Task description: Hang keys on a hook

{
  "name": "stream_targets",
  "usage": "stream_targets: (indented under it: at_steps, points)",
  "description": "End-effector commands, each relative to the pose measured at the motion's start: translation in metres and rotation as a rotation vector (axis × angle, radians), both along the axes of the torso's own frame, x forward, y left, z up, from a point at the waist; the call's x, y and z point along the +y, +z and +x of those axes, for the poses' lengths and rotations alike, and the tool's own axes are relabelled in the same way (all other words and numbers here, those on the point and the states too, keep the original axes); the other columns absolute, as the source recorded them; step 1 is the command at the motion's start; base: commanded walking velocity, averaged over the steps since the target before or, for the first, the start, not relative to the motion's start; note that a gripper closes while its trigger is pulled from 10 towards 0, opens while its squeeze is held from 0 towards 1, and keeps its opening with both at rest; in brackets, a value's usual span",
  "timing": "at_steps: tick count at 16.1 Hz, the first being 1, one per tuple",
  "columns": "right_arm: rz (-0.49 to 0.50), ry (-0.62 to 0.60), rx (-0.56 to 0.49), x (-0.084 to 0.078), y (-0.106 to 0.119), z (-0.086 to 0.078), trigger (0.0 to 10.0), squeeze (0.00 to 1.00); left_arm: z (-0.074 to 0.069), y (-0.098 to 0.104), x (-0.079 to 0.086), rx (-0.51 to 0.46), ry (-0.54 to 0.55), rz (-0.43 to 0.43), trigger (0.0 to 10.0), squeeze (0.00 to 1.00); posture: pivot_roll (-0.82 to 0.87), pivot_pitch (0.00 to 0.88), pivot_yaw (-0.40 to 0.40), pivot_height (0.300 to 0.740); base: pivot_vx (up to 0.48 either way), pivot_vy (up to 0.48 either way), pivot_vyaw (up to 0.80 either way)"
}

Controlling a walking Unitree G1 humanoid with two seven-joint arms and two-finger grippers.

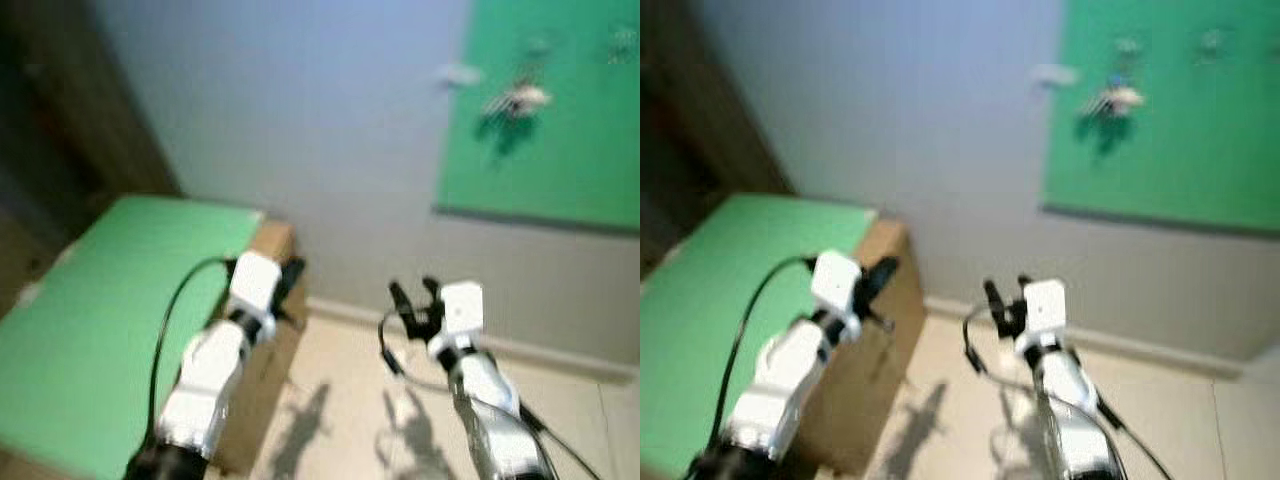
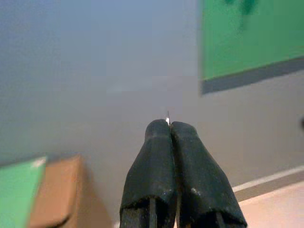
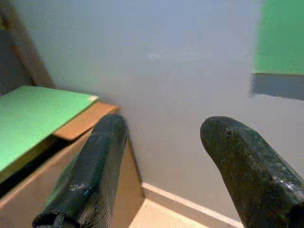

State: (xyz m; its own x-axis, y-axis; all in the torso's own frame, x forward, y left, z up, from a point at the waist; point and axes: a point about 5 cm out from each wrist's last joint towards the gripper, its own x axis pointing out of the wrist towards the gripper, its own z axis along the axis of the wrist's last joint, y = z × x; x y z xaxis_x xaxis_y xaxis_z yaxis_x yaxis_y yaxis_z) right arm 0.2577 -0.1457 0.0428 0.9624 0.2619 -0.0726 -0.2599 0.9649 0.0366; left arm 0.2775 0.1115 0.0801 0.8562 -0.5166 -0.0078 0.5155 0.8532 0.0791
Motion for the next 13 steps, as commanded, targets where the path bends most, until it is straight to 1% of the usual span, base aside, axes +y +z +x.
stream_targets:
  at_steps: [1,2,3,6,7,8,12,13]
  points:
    - [-0.003,-0.005,-0.007,-0.002,0.002,0.002,10.0,0.00,-0.001,0.002,-0.008,-0.010,-0.042,0.004,0.0,0.00,-0.16,0.000,0.148,0.740,0.000,-0.469,-0.74]
    - [-0.005,-0.006,-0.003,-0.002,0.002,0.002,10.0,0.00,-0.002,0.002,-0.011,-0.008,-0.055,0.000,0.0,0.00,-0.17,0.000,0.149,0.740,0.000,-0.472,-0.73]
    - [-0.006,-0.007,-0.002,-0.003,0.001,0.002,10.0,0.00,-0.002,0.002,-0.012,-0.007,-0.056,-0.001,0.0,0.00,-0.17,0.000,0.149,0.740,0.000,-0.480,-0.73]
    - [-0.016,-0.004,0.003,-0.003,0.000,0.002,10.0,0.00,0.002,0.003,-0.011,0.001,-0.050,-0.011,0.0,0.00,-0.17,0.000,0.150,0.740,0.000,-0.471,-0.73]
    - [-0.018,-0.002,0.006,-0.003,0.000,0.001,10.0,0.00,0.003,0.003,-0.010,-0.004,-0.048,-0.001,0.0,0.00,-0.17,0.000,0.150,0.740,0.000,-0.469,-0.73]
    - [-0.016,-0.007,-0.007,-0.003,0.001,0.001,10.0,0.00,0.004,0.003,-0.009,0.000,-0.030,-0.016,0.0,0.00,-0.17,0.000,0.146,0.740,0.000,-0.311,0.00]
    - [-0.043,-0.012,0.002,-0.007,-0.001,0.004,10.0,0.00,0.011,0.004,0.001,-0.002,0.047,0.002,0.0,0.00,-0.17,0.000,0.140,0.740,0.000,0.000,0.00]
    - [-0.050,-0.018,0.007,-0.008,-0.002,0.004,10.0,0.00,0.012,0.005,0.003,-0.003,0.063,-0.016,0.0,0.00,-0.17,0.000,0.138,0.740,0.000,0.000,0.00]
